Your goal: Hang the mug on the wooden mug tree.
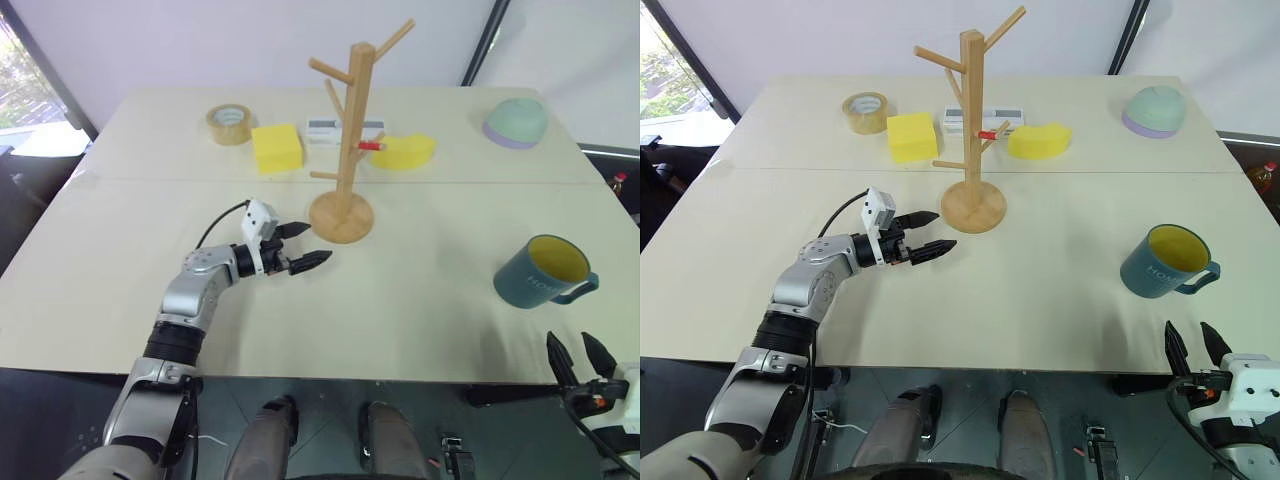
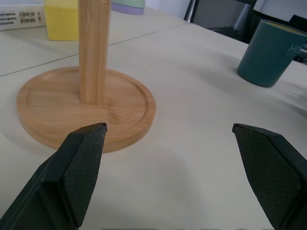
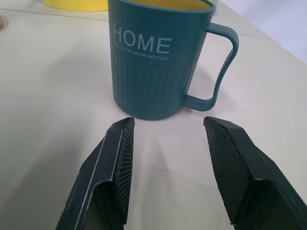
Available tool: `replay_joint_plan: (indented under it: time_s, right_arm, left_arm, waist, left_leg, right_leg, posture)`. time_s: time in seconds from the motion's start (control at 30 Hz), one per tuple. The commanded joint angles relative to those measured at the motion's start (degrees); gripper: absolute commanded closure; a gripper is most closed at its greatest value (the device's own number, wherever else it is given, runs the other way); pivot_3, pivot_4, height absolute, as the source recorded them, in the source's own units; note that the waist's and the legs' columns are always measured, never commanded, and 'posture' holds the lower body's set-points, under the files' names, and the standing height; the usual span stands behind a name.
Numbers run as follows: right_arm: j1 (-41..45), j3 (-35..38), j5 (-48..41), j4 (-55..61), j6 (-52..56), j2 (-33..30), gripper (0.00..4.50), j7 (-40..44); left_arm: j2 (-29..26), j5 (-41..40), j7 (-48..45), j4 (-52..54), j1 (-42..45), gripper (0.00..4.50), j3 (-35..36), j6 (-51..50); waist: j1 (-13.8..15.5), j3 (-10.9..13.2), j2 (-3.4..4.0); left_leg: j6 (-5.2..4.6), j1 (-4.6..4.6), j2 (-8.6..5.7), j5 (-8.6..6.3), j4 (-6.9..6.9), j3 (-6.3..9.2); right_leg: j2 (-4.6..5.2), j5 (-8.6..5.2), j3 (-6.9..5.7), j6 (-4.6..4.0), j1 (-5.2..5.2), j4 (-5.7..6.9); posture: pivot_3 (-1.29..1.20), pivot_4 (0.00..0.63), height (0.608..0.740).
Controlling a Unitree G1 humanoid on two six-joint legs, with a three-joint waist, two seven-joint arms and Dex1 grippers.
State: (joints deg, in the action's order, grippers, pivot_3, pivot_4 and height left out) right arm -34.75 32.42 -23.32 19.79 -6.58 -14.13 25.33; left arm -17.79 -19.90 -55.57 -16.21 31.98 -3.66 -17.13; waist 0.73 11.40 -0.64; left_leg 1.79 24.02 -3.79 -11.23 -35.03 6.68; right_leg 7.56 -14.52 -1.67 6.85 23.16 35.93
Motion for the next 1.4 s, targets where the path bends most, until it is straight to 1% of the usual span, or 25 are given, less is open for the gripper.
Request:
replay_joint_plan:
  time_s: [0.03,0.2,0.33,0.4,0.57,0.73,0.87,0.97,1.07,1.23,1.4]
  right_arm:
    - [-0.3,1.5,-0.5,0.6,-1.1,-0.4,2.14,-0.2]
    - [-0.3,2.0,-0.9,0.1,-1.0,-0.8,2.14,-0.1]
    - [0.0,3.0,-2.1,-0.7,0.2,-1.3,2.14,-0.9]
    - [0.1,3.6,-1.7,-1.3,0.2,-1.4,2.14,-1.5]
    - [0.2,5.7,-1.6,-0.9,1.0,-1.7,2.14,-3.5]
    - [2.3,5.5,0.1,-0.3,3.9,-2.9,2.14,-6.4]
    - [6.4,4.3,1.2,-1.2,5.8,-3.7,2.14,-8.9]
    - [9.4,3.2,2.3,-2.3,6.9,-4.6,2.14,-9.3]
    - [12.2,1.9,2.9,-3.4,8.1,-5.6,2.14,-9.3]
    - [15.5,1.3,3.8,-6.0,9.4,-7.1,2.14,-9.6]
    - [16.6,1.4,4.2,-6.8,10.2,-7.6,2.14,-9.9]
  left_arm:
    - [-0.3,-0.2,0.1,3.2,-0.2,0.0,-0.1,-0.2]
    - [-0.2,-0.6,0.3,3.7,-0.3,0.0,-0.1,-1.6]
    - [-0.8,-0.2,-1.9,5.6,-0.7,0.0,-1.5,-0.8]
    - [-0.9,-1.9,-4.1,9.0,-1.7,0.0,-2.3,-2.0]
    - [-2.7,-3.7,-9.7,20.4,-4.9,0.0,-8.1,-4.2]
    - [-1.7,-3.8,-9.3,26.0,-5.1,0.0,-12.8,-7.0]
    - [-0.9,-2.6,-8.1,26.7,-4.7,0.0,-15.1,-6.9]
    - [-0.4,-1.9,-6.8,26.6,-4.2,0.0,-16.0,-6.7]
    - [-0.4,-1.5,-6.0,26.3,-3.9,0.0,-15.6,-6.4]
    - [-1.1,-2.0,-5.3,27.1,-4.3,0.0,-15.0,-6.6]
    - [-1.6,-2.1,-4.5,27.7,-4.7,0.0,-14.8,-6.8]
  waist:
    - [0.0,0.0,0.0]
    - [0.0,0.0,0.01]
    - [0.0,0.0,0.02]
    - [0.0,0.0,0.03]
    - [0.0,-0.1,0.15]
    - [0.0,-0.3,0.43]
    - [-0.1,-0.4,0.6]
    - [0.0,-0.4,0.61]
    - [0.0,-0.4,0.63]
    - [0.0,-0.4,0.63]
    - [0.0,-0.4,0.63]
  left_leg:
    - [0.0,0.0,0.0,0.0,0.0,0.0]
    - [0.0,-0.01,0.0,0.0,-0.02,0.0]
    - [0.0,-0.01,0.0,0.0,-0.04,0.0]
    - [0.0,-0.01,-0.01,0.0,-0.04,-0.01]
    - [0.0,0.01,-0.01,0.0,-0.02,-0.01]
    - [0.02,0.01,-0.01,-0.01,-0.1,-0.02]
    - [-0.01,-0.01,0.0,0.0,-0.12,-0.05]
    - [-0.02,-0.01,0.01,0.02,-0.12,-0.06]
    - [-0.04,0.0,-0.02,0.03,-0.12,-0.06]
    - [-0.05,0.0,-0.09,0.03,-0.11,-0.08]
    - [-0.05,-0.01,-0.21,0.03,-0.13,-0.08]
  right_leg:
    - [0.0,0.0,0.0,0.0,0.0,0.0]
    - [0.0,0.0,0.0,0.0,0.0,0.04]
    - [0.0,0.0,0.0,-0.01,0.0,0.06]
    - [0.01,0.01,0.01,-0.03,0.0,0.06]
    - [0.03,0.04,0.03,-0.1,0.02,0.05]
    - [0.05,-0.03,0.04,-0.01,-0.03,0.05]
    - [0.05,-0.03,0.05,-0.01,-0.03,0.06]
    - [0.02,-0.01,0.04,-0.04,-0.02,0.08]
    - [0.02,0.08,0.03,-0.17,-0.02,0.08]
    - [0.02,0.06,0.02,-0.13,-0.03,0.09]
    - [0.03,0.06,0.02,-0.12,-0.03,0.15]
  posture:
    - [0.0,0.15,0.74]
    - [0.0,0.15,0.74]
    - [0.0,0.15,0.74]
    - [0.0,0.15,0.74]
    - [0.0,0.15,0.74]
    - [0.0,0.15,0.74]
    - [0.0,0.15,0.74]
    - [0.0,0.15,0.74]
    - [0.0,0.15,0.74]
    - [0.0,0.15,0.74]
    - [0.0,0.15,0.74]
